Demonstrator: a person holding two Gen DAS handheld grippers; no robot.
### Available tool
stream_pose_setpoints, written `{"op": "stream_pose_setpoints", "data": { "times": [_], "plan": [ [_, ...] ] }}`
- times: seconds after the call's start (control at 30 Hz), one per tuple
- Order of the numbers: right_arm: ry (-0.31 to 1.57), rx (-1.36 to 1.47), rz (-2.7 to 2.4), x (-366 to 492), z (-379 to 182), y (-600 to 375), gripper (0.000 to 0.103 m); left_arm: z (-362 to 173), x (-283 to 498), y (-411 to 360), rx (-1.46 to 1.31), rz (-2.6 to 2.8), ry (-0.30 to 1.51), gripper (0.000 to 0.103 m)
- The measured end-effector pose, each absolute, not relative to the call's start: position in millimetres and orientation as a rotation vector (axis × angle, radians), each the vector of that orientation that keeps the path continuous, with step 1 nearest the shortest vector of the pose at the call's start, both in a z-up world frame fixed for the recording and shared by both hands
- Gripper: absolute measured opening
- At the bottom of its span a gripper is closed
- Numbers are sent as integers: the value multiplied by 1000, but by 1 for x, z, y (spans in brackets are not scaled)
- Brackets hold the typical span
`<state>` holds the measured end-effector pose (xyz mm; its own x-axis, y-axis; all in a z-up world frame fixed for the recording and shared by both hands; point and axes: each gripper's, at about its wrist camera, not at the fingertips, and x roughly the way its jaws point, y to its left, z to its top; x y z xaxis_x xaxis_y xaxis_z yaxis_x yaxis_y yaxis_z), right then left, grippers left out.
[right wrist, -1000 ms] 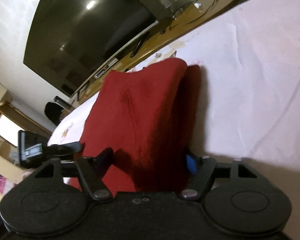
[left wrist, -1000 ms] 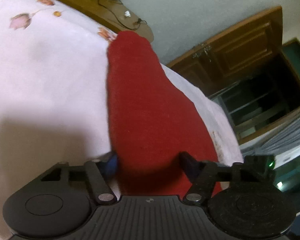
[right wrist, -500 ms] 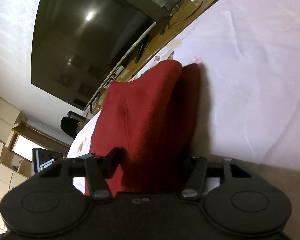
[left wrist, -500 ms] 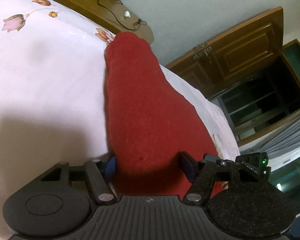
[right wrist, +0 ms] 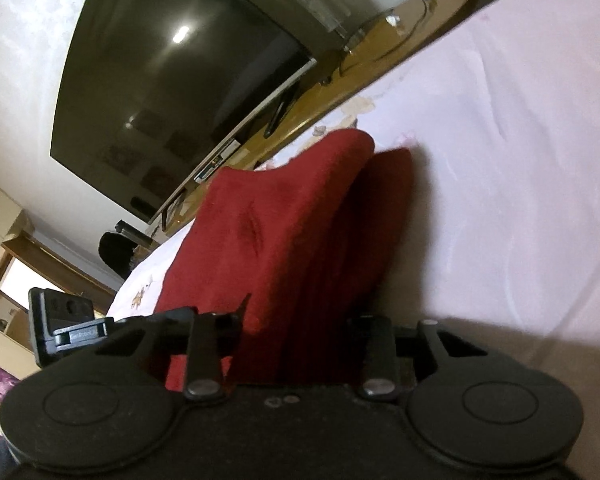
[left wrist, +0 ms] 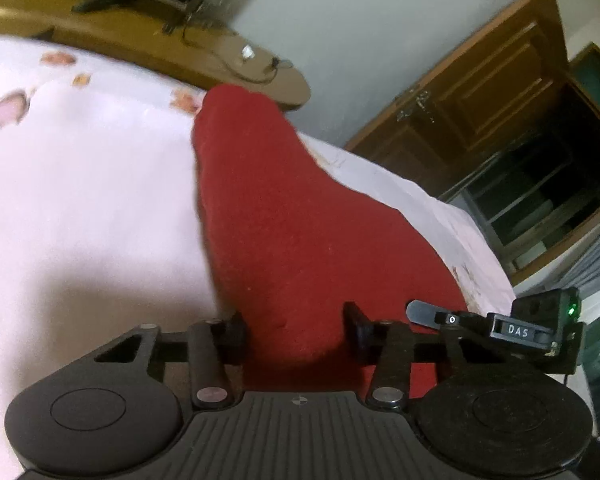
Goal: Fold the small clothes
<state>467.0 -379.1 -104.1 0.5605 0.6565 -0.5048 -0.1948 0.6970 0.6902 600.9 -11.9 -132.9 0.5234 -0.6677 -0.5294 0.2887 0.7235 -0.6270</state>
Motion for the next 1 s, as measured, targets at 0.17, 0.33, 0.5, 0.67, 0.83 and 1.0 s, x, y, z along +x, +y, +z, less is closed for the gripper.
{"op": "stream_pose_setpoints", "data": {
  "times": [0.17,0.33,0.5,0.67,0.83,1.0],
  "plan": [
    [799,604,547,458,-84,-376,32,-111,594,-11,-492,-611,826,43],
    [774,597,543,450,-72,-379,32,-108,588,-18,-500,-621,833,42],
    [844,602,497,450,-92,-379,32,-126,585,-18,-530,-595,872,42],
    [831,631,485,450,-92,-377,32,-114,579,-23,-489,-597,847,42],
    [800,613,491,443,-74,-368,31,-100,568,-12,-486,-624,806,42],
    [776,576,486,430,-52,-348,31,-82,553,7,-477,-647,770,42]
  ]
}}
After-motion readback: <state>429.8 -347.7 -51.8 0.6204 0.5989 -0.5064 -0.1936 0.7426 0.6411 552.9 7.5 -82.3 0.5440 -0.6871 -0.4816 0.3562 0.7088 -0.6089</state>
